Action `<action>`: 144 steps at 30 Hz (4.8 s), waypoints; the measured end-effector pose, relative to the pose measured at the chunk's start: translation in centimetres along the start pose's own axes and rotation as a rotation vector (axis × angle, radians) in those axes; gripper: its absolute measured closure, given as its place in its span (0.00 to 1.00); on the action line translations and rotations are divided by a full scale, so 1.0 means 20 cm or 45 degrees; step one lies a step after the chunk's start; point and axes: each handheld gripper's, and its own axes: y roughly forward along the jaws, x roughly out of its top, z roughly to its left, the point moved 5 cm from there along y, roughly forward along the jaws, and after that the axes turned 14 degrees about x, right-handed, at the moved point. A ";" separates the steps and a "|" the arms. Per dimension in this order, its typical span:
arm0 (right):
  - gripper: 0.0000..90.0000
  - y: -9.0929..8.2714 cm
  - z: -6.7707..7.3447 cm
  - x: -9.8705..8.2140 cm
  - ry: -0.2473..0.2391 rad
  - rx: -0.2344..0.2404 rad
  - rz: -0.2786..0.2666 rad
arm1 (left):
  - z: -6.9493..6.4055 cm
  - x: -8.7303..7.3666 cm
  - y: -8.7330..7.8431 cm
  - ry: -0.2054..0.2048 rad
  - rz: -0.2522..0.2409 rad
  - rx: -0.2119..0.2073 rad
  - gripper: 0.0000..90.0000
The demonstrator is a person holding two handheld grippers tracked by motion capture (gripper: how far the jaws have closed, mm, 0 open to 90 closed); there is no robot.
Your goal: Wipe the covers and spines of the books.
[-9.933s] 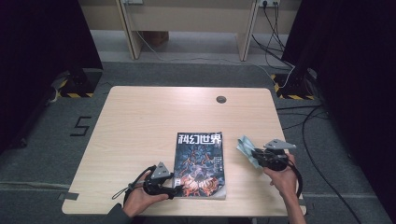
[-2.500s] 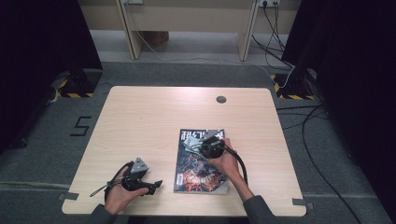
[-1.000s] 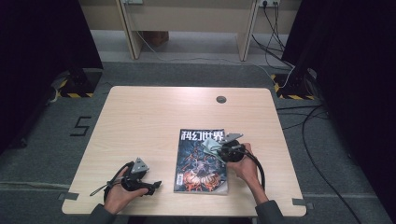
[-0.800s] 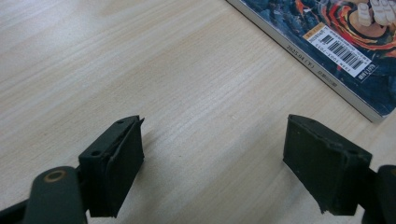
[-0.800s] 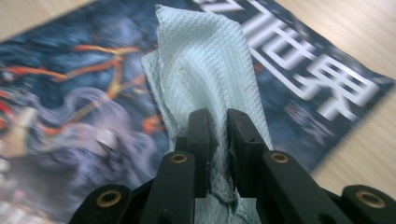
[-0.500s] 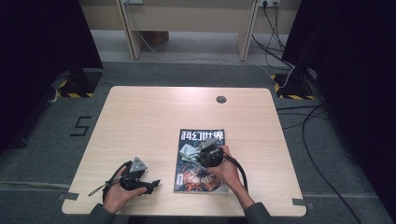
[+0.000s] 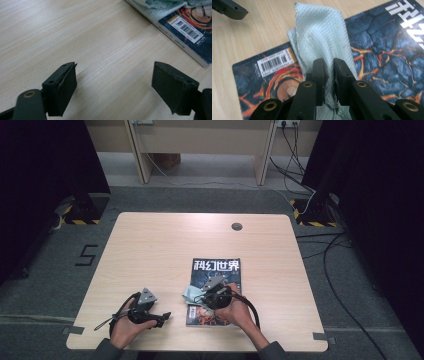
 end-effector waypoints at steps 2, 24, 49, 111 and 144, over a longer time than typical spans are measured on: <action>0.89 -0.03 -0.02 -0.03 0.017 -0.018 0.004 | 0.00 0.00 0.00 -0.001 -0.004 0.003 0.22; 0.90 -0.29 -0.25 -0.30 0.221 -0.215 -0.049 | -0.26 0.04 0.00 0.142 -0.070 -0.154 0.22; 0.90 -0.29 -0.37 -0.27 0.254 -0.322 -0.028 | -0.32 0.19 0.13 0.137 -0.046 -0.022 0.15; 0.89 -0.04 0.09 -0.09 -0.005 -0.032 -0.017 | 0.04 0.02 0.02 0.017 -0.005 0.061 0.24; 0.89 -0.14 0.04 -0.19 0.076 -0.051 -0.034 | 0.05 0.02 0.03 0.005 0.008 0.064 0.24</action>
